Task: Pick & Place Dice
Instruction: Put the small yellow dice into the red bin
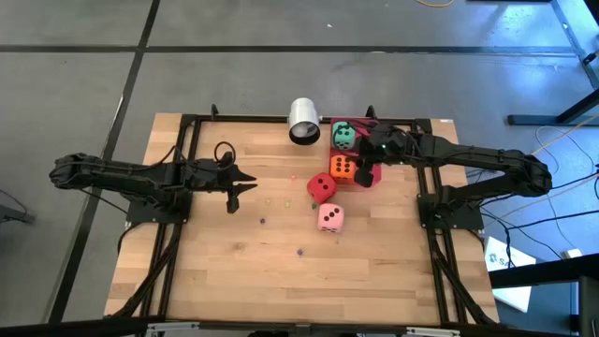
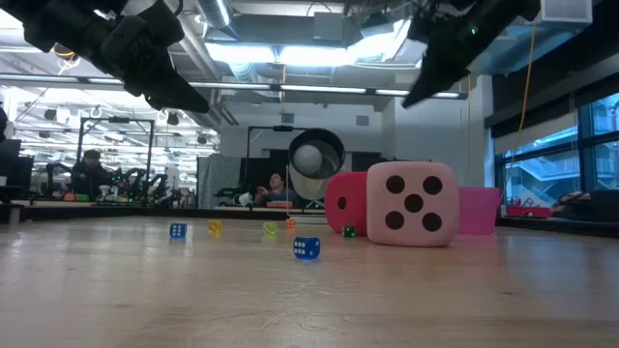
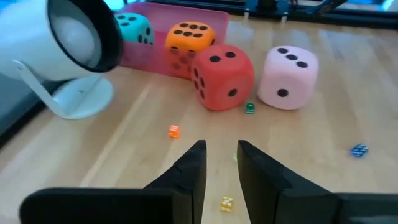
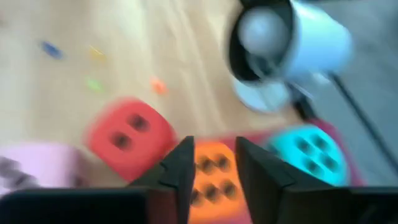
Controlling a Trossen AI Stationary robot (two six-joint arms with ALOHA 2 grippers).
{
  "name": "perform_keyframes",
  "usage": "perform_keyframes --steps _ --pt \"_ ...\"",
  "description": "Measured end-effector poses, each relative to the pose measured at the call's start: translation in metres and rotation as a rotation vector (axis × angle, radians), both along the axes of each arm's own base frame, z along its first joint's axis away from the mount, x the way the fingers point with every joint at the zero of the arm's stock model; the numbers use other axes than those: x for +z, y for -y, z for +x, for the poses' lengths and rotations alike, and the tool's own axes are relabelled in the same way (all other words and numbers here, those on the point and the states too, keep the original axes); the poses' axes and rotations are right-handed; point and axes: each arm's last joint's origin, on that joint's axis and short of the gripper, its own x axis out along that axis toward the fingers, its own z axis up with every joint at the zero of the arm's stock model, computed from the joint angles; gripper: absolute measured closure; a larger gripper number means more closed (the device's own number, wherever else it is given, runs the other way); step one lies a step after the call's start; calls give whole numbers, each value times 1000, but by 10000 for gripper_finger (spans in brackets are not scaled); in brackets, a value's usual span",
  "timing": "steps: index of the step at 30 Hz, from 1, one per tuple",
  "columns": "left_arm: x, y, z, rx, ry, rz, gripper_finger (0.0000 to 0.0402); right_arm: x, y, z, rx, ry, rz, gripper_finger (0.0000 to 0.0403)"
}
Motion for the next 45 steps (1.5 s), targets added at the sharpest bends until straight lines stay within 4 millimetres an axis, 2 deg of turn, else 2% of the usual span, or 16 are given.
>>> perform_keyframes --steps 5,9,13,18,24,28,34,38,41,45 --pt "-3 4 0 -88 -11 -140 318 -1 -4 17 128 124 194 202" --pt "-5 8 1 -139 -17 -249 318 -12 -15 43 283 187 343 148" --pt "-10 17 4 -204 -64 -271 318 -19 -37 67 357 267 325 118" --pt "-20 28 9 -245 -145 -244 318 -3 -81 69 398 378 147 116" --pt "-28 40 15 -209 -185 -171 318 24 -126 44 352 478 -109 133" --pt "-29 48 20 -226 -160 -155 318 24 -136 15 323 516 -138 147" --pt "-28 59 28 -280 -101 -171 318 -7 -123 -40 316 679 -9 160" --pt "-30 62 29 -267 -114 -203 318 -37 -115 -69 370 808 86 163" --pt "-32 61 29 -203 -115 -220 318 -60 -110 -81 358 866 127 163" --pt "-35 59 31 -145 -122 -207 318 -82 -107 -86 319 854 151 163"
